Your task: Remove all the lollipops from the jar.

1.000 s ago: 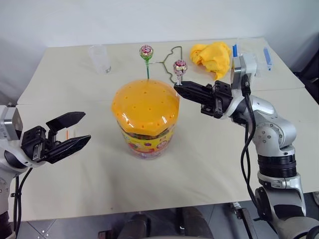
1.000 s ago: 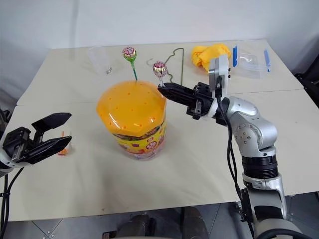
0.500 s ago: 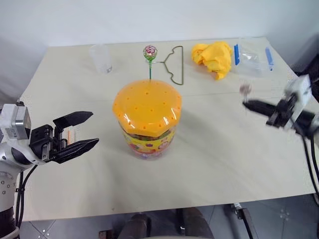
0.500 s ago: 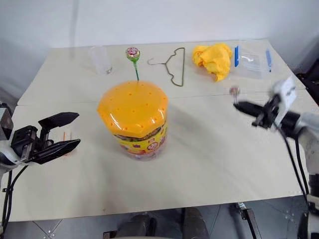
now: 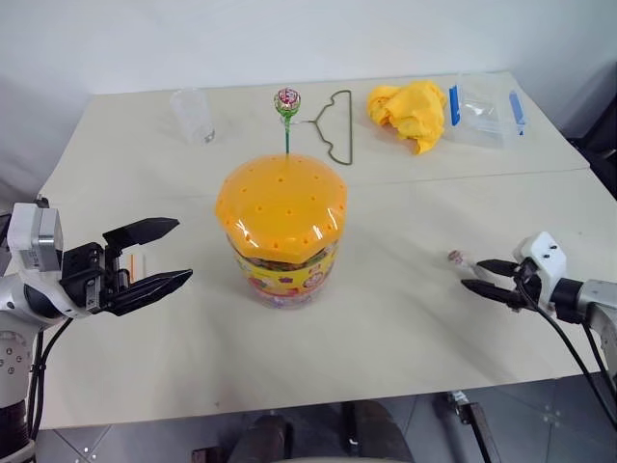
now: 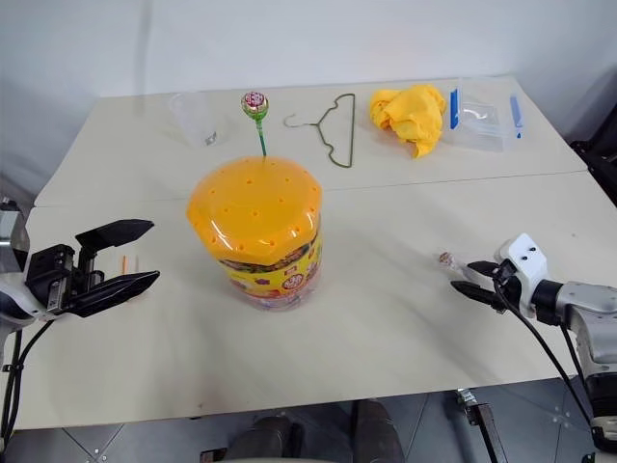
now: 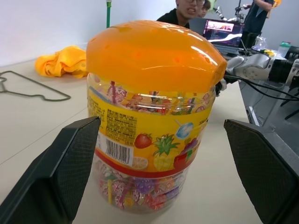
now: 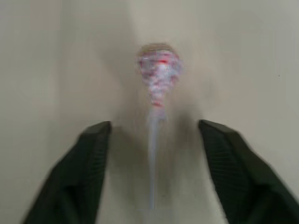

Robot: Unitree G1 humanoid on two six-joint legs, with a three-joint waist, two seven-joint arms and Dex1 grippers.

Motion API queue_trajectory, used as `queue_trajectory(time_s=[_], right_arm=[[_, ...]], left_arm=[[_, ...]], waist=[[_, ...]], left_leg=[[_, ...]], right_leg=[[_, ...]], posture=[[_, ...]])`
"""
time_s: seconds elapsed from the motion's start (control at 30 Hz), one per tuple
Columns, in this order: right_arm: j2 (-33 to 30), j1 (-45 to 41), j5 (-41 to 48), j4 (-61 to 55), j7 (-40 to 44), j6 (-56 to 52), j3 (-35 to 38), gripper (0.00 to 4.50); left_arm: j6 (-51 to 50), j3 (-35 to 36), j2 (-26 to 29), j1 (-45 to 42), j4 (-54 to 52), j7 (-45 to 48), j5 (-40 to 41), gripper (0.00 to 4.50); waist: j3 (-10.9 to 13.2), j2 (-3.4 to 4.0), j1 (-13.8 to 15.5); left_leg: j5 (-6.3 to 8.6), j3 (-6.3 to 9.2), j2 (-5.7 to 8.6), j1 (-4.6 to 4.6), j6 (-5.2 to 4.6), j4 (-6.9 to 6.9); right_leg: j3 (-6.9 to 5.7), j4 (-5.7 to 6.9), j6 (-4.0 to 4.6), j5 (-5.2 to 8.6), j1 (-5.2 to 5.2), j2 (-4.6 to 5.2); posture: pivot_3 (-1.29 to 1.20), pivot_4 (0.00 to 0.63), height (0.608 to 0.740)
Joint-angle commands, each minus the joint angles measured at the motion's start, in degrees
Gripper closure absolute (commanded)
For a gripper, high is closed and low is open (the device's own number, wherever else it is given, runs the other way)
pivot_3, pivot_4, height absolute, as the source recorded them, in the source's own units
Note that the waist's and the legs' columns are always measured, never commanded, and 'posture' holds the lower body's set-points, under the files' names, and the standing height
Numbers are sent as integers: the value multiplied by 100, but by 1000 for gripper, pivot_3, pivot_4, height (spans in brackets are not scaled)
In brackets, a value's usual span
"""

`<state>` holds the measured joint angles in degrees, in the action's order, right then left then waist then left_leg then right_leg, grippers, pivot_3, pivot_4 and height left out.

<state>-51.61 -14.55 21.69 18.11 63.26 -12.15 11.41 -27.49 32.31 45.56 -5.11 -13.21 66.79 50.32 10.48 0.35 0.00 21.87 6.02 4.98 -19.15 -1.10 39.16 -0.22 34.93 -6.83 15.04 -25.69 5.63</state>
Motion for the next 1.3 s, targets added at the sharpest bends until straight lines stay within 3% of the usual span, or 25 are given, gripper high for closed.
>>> queue_trajectory(time_s=[0.03, 0.17, 0.33, 0.6, 1.0, 1.1, 1.3], right_arm=[[-28, -330, 979, -627, 634, 62, 733, 119], [299, -1185, 2013, -1583, 472, -762, 763, 119], [1318, -2691, 2390, -2065, -369, -1726, -27, 119], [2625, -4256, 2147, -1543, -1062, -2551, -984, 119], [3436, -4993, 1504, -961, -1507, -2846, -1437, 119], [3620, -5112, 1403, -807, -1570, -2746, -1386, 605], [3789, -5227, 1285, -638, -1441, -2623, -1361, 2559]], left_arm=[[11, 435, 58, 86, -155, -150, 233, 0], [-36, 700, -70, 192, -165, -402, 441, 0], [38, 709, -197, 290, -157, -504, 461, 0], [6, 745, -241, 354, -292, -661, 633, 0], [56, 710, -341, 475, -548, -832, 735, 0], [101, 630, -411, 391, -608, -901, 745, 0], [138, 576, -445, 310, -614, -946, 718, 0]], waist=[[3, 4, -2], [7, 12, -58], [7, 11, -24], [6, 10, -8], [6, 10, -109], [6, 10, -163], [5, 9, -206]], left_leg=[[0, 0, -1, 0, 0, 0], [4, -5, -17, 5, 8, 0], [9, 0, -33, 4, 20, 0], [10, 28, -20, -23, 14, 2], [11, 20, -20, -23, 12, 4], [11, 19, -19, -21, 13, 5], [10, -9, -19, -21, 15, 2]], right_leg=[[0, 0, 0, 0, 0, 0], [2, 1, 0, 0, 0, -13], [-12, 0, 12, -1, -2, -23], [-37, 9, 15, -3, -13, -12], [-46, 22, 15, -2, -21, -13], [-45, 30, 15, -2, -22, -13], [-44, 64, 23, 2, -57, -15]], posture=[[0, 150, 740], [0, 150, 740], [0, 150, 740], [0, 150, 740], [0, 150, 740], [0, 150, 740], [0, 150, 740]])
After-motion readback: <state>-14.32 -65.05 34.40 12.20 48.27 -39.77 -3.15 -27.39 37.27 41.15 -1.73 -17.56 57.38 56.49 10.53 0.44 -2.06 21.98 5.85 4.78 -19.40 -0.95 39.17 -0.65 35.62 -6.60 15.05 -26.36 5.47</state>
